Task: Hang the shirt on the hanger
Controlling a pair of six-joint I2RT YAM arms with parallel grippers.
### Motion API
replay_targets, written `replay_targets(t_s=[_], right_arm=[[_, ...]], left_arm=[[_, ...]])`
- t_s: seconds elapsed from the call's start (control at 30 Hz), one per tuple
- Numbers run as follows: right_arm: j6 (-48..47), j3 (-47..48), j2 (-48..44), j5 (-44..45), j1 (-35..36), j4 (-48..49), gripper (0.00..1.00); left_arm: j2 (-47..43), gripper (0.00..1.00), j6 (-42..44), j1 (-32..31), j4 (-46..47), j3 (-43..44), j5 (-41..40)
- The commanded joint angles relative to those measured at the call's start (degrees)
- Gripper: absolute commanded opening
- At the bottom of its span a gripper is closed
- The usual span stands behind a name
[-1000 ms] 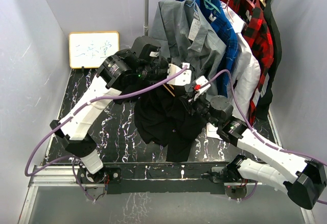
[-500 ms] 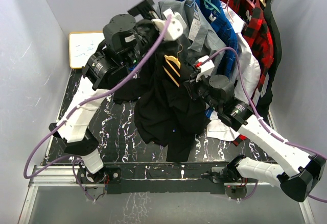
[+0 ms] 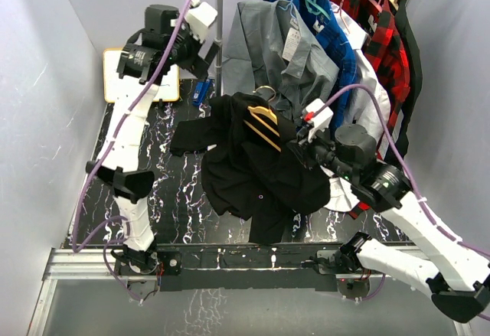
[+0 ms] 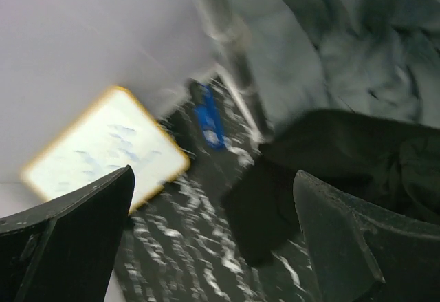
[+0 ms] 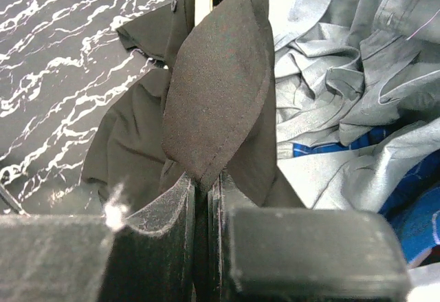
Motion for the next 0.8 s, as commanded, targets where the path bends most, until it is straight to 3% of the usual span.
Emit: replay_targets(t_s=[0.0,0.17,0.47,0.77], right_arm=[[-6.65,5.01,-4.33,-5.71,-0.26,-4.34,0.0],[-14.09,5.51,-5.94,-9.4,-0.26,-12.02,0.0],[-25.75,2.97,-8.15,-9.8,-0.23,-16.19,0.0],[-28.05,1.11,-9.39,-14.58,-0.2,-16.27,0.0]], left_arm=[[2.1,0.98,-5.61,-0.35,-13.78,1.53,20.59],[4.84,0.98,-4.23,0.1,-21.0,1.53,31.89],[5.81,0.98,-2.87,0.97,-27.66,-0.33,49.13],[7.8,0.97,0.1,0.97,-30.89,-5.49,55.49]])
